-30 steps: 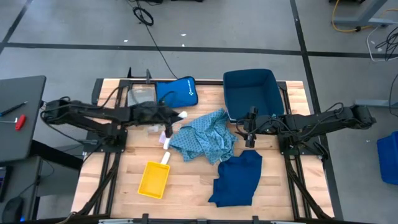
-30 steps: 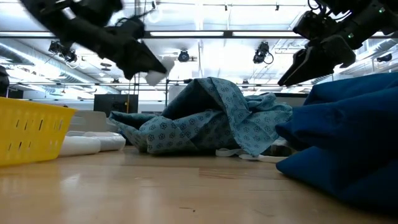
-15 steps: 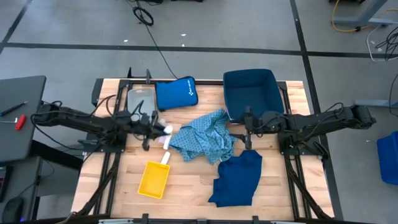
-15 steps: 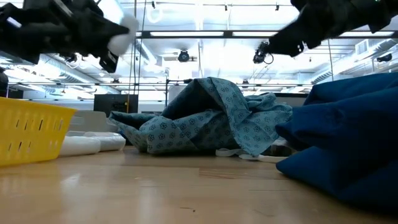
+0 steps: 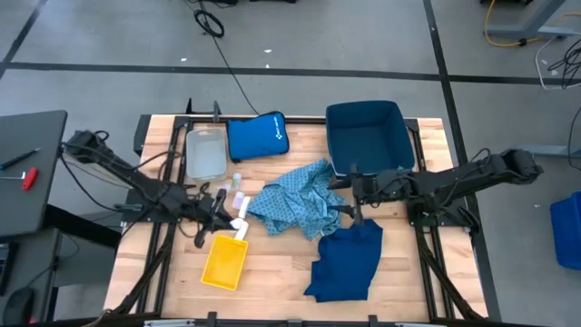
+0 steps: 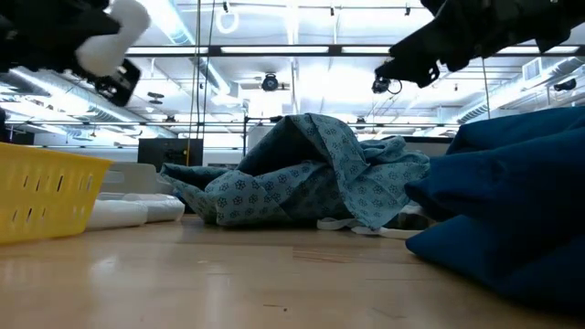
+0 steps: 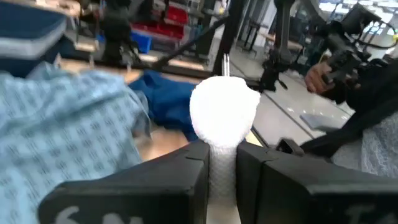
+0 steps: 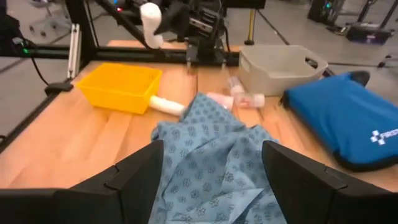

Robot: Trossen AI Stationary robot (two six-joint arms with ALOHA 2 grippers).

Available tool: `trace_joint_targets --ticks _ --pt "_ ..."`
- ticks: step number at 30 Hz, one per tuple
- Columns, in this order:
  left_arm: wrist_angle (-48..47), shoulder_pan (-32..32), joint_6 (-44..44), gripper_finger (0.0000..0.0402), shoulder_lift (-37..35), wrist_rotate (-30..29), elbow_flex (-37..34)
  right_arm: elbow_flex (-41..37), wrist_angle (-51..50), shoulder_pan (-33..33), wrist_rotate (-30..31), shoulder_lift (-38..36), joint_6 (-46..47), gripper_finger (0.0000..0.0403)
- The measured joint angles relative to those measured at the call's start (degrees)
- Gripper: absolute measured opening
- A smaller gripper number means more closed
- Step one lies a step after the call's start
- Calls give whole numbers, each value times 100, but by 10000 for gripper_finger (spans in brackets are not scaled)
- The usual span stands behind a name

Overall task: Pick & place medical supplies in basket/bin
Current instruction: Put the white bandage into the yellow basket

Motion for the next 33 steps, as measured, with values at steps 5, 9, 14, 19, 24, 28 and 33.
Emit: trace_joint_targets --ticks 5,9,14,19,24,28,33 --pt "-497 -800 -736 40 2 -672 0 0 106 83 128 356 46 283" --pt "-1243 -1269 -1353 40 2 -1034 197 0 229 106 155 490 53 283" --pt "-3122 -1623 -1962 40 185 -1195 1023 0 304 106 160 498 17 283" --pt "-4799 -1736 -2425 40 748 -1050 1963 0 295 108 161 497 -7 283" --pt "-5342 -1721 -2507 40 1613 -726 2494 0 275 108 157 497 -8 283" --pt "-5461 -1690 -2452 40 2283 -655 2801 0 179 108 157 495 -75 283" --pt "-5853 -1532 -2448 40 2994 -258 3178 0 133 110 157 495 -114 283"
